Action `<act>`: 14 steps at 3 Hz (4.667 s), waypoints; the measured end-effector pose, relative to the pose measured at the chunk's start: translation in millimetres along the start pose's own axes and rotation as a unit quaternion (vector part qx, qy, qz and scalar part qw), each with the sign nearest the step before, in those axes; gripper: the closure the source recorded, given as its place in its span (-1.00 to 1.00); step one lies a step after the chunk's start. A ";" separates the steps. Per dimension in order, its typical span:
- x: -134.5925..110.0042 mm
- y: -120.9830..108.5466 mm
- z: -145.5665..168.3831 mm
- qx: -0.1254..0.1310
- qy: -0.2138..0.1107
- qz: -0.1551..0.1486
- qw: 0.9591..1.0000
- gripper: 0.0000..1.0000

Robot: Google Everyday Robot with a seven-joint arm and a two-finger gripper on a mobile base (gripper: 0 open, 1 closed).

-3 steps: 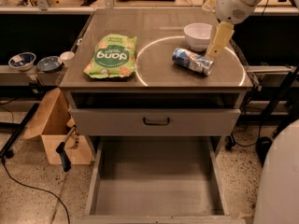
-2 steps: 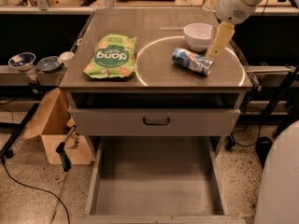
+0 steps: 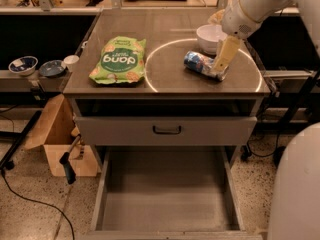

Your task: Place redbull can into middle drawer

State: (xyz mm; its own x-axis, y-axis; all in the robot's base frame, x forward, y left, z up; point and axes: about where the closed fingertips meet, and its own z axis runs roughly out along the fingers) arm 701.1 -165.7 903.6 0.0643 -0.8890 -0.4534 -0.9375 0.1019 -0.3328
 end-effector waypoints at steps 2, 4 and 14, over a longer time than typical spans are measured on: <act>18.9 5.1 45.3 -0.028 0.018 0.014 0.999 -1.00; 38.3 18.3 64.3 -0.046 0.025 0.045 0.998 -1.00; -15.1 -15.3 1.4 0.006 0.018 0.004 1.000 1.00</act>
Offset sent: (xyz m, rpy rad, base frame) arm 0.0136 -0.0003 -0.0517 -0.0409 0.0720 -0.0197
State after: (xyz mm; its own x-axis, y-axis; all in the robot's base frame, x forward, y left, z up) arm 715.0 -153.2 914.5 0.0442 -0.9032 -0.4269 -0.9335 0.1149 -0.3397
